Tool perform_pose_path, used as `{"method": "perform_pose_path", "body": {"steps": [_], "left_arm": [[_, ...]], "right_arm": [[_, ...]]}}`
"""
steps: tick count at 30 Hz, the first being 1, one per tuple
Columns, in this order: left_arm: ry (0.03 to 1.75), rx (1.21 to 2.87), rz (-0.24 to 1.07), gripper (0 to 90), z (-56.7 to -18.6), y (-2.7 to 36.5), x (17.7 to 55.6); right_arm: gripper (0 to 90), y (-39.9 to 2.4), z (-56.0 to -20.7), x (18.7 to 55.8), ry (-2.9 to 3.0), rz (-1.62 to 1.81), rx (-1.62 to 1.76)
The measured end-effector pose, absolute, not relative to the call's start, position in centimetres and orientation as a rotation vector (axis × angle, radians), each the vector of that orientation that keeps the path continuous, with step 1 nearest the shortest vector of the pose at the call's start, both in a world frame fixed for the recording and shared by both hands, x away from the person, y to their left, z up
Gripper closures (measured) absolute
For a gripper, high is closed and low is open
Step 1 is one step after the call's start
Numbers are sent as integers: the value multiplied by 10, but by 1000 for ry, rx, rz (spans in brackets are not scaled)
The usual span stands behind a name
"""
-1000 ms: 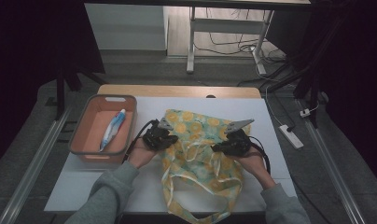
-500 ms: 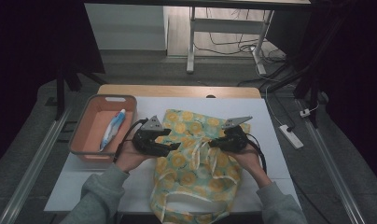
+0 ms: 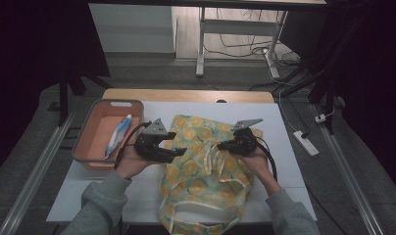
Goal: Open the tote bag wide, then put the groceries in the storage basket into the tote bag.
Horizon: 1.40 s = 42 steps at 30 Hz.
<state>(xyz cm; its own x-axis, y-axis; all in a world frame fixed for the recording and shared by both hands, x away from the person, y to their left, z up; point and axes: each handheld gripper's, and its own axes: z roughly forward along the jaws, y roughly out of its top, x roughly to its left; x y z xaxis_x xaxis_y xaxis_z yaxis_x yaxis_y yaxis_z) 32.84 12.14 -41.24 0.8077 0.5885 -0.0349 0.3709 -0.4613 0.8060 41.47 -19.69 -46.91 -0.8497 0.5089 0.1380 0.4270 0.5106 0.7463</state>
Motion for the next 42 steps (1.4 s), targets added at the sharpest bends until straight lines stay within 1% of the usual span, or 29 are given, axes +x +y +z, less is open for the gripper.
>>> {"method": "perform_pose_path", "body": {"steps": [6,10,13,17,23,31,34,37,42], "left_arm": [[769,2107,358,323,-414,138,338],[814,2094,366,319,-414,151,346],[857,2090,405,315,-413,160,351],[929,2088,462,311,-414,174,357],[1028,2069,473,305,-419,198,369],[1186,2047,528,296,-426,235,382],[1273,2054,522,288,-433,250,391],[1344,2133,523,282,-445,257,404],[1470,2150,469,274,-457,269,431]], "right_arm": [[870,-200,-467,414,2633,1269,828],[870,-202,-467,415,2630,1270,827],[870,-202,-467,414,2633,1268,833],[870,-202,-466,413,2629,1272,823],[870,-203,-467,413,2630,1265,827],[869,-203,-467,412,2630,1257,830],[869,-204,-467,411,2630,1259,829],[869,-204,-466,411,2630,1263,824],[869,-204,-468,412,2635,1255,831]]}}
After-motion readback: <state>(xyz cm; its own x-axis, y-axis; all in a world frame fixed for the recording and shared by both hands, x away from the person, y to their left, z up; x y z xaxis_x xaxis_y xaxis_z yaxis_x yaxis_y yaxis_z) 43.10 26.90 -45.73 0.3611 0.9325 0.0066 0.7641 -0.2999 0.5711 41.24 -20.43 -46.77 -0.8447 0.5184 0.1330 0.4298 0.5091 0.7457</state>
